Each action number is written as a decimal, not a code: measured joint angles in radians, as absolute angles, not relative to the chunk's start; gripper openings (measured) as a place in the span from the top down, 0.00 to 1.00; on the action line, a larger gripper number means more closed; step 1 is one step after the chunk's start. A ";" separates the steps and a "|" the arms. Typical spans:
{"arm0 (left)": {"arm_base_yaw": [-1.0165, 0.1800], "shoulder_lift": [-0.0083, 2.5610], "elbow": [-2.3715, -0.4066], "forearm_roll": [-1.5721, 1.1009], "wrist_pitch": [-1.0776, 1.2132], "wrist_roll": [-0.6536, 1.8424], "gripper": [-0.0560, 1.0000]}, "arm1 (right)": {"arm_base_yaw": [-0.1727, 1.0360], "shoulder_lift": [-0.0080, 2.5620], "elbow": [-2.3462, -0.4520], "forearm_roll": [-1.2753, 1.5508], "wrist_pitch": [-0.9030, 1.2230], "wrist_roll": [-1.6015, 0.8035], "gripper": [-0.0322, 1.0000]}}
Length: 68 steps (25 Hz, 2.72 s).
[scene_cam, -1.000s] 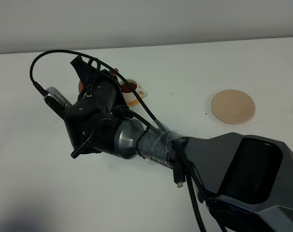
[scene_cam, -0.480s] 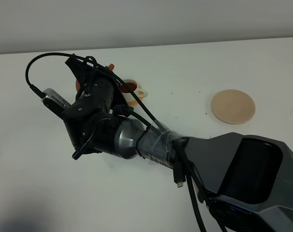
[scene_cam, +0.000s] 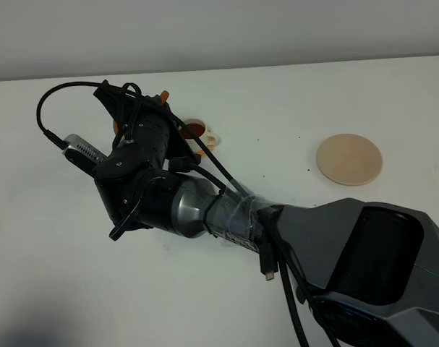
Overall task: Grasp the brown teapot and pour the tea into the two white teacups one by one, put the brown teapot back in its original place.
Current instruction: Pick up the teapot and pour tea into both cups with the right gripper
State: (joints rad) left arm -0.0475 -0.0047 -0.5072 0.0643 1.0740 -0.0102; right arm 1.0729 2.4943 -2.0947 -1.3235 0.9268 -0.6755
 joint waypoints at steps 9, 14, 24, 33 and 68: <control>-0.048 -0.005 -0.507 0.064 1.074 -0.010 0.51 | 1.073 2.494 -2.095 -1.373 0.937 -0.686 0.86; -0.048 -0.005 -0.507 0.064 1.074 -0.010 0.51 | 1.073 2.494 -2.095 -1.412 0.946 -0.690 0.86; -0.048 -0.005 -0.507 0.064 1.074 -0.010 0.51 | 1.072 2.494 -2.095 -1.415 0.946 -0.691 0.86; -0.048 -0.005 -0.507 0.064 1.074 -0.010 0.51 | 1.072 2.494 -2.095 -1.414 0.946 -0.691 0.86; -0.048 -0.005 -0.507 0.064 1.074 -0.010 0.51 | 1.073 2.494 -2.095 -1.261 0.962 -0.689 0.86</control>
State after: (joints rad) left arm -0.0475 -0.0047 -0.5072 0.0643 1.0740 -0.0102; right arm 1.0729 2.4943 -2.0947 -1.2605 0.9622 -0.6887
